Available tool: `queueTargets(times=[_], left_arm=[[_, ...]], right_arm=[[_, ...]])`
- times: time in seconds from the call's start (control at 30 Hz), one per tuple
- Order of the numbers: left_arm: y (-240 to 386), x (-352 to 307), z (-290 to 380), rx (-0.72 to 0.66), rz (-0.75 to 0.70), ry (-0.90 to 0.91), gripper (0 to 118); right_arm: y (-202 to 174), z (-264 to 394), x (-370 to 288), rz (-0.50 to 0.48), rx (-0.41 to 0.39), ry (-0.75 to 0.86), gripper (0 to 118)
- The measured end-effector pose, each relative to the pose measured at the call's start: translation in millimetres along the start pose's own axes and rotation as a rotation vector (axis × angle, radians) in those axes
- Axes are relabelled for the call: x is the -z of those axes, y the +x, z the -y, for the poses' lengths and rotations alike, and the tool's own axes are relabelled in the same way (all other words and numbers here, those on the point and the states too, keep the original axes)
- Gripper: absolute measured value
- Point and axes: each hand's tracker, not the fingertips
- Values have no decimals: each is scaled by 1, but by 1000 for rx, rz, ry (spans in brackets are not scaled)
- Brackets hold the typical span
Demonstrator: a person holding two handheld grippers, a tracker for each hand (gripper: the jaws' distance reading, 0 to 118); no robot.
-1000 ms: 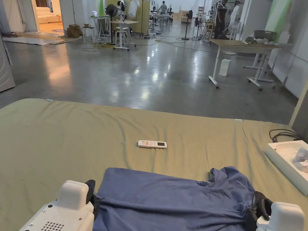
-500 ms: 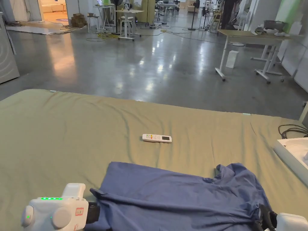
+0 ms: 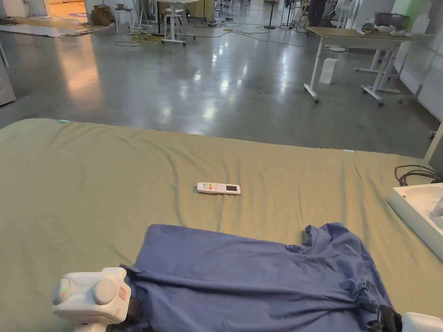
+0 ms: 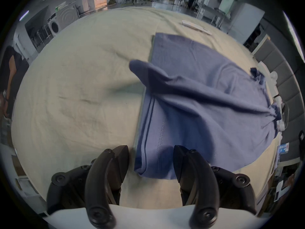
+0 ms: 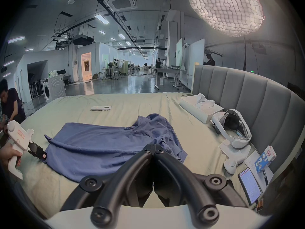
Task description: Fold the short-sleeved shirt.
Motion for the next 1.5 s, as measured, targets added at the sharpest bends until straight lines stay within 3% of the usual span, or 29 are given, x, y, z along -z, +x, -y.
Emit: queueTargets(times=[0.07,0.1,0.17,0.2,0.3,0.47,0.67,0.83,0.87,1.0,1.1,1.27,1.3,1.33,1.5], left_arm=[[11,-6,2,14,-44,0,55],[15,-6,2,51,-63,0,48],[23,-8,5,101,-64,1,17],[26,-8,7,111,-68,2,11],[22,-7,11,140,-76,26,10],[0,-22,20,65,2,71,8],[-17,-47,29,9,92,157,8],[-18,-62,34,17,107,191,8],[-18,-64,35,17,111,196,8],[-19,-68,35,20,108,215,8],[-21,-67,33,31,94,229,8],[-20,-60,35,33,93,204,7],[-20,-60,35,32,95,205,7],[-19,-60,35,25,104,198,7],[-20,-70,31,18,125,220,7]], right_arm=[[2,3,0,4,2,-12,0],[3,4,1,6,3,-17,0],[5,6,1,10,7,-27,0],[6,7,1,11,9,-32,0],[10,8,3,16,15,-47,0],[27,7,10,42,-2,-84,0],[56,3,52,32,-33,-277,1],[68,7,100,-27,-53,-480,52],[68,10,109,-24,-61,-508,57],[67,23,141,-41,-74,-605,61],[64,37,162,-86,-34,-688,60],[50,45,166,-78,-63,-676,32],[50,43,167,-92,-59,-680,32],[49,42,166,-113,-51,-678,12],[47,27,152,-88,-92,-632,8]])
